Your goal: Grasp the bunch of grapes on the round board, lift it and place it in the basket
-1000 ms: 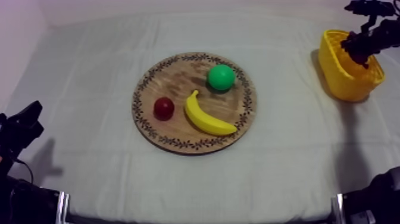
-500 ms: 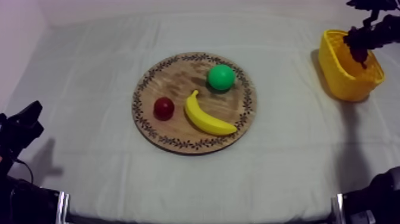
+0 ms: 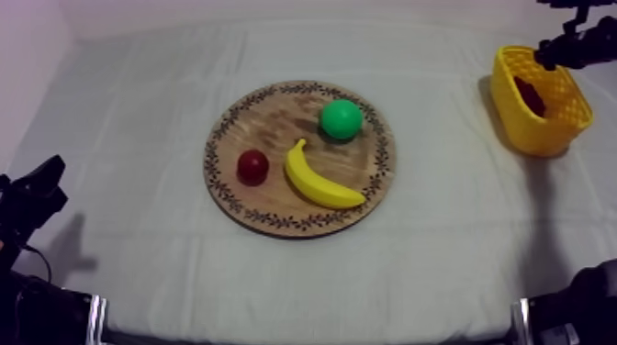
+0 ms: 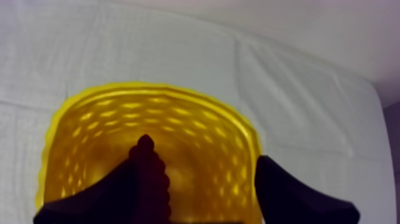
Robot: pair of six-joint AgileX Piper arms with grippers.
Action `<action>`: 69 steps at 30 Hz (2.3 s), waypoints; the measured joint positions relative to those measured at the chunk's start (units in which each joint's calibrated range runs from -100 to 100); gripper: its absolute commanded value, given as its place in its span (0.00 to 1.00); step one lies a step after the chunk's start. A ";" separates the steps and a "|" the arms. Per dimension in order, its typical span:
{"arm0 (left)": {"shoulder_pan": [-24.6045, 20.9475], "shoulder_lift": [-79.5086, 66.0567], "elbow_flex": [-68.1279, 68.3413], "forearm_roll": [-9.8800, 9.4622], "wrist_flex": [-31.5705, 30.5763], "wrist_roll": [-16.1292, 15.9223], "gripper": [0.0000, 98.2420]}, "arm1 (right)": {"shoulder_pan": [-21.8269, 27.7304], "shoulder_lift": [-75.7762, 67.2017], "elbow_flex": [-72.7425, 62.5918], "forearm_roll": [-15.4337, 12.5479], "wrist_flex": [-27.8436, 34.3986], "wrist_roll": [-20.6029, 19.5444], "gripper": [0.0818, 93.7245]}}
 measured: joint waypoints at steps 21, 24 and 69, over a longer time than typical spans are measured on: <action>0.00 0.00 0.00 0.00 0.00 0.00 0.00 | -0.76 -28.92 18.95 -23.03 -1.90 21.84 0.55; 0.00 0.00 0.00 0.00 0.00 0.00 0.00 | -0.42 -34.29 23.29 -24.72 -2.72 25.17 0.55; 0.00 0.00 0.00 0.00 0.00 0.00 0.00 | -8.10 -105.02 66.16 -1.95 23.82 -2.13 0.02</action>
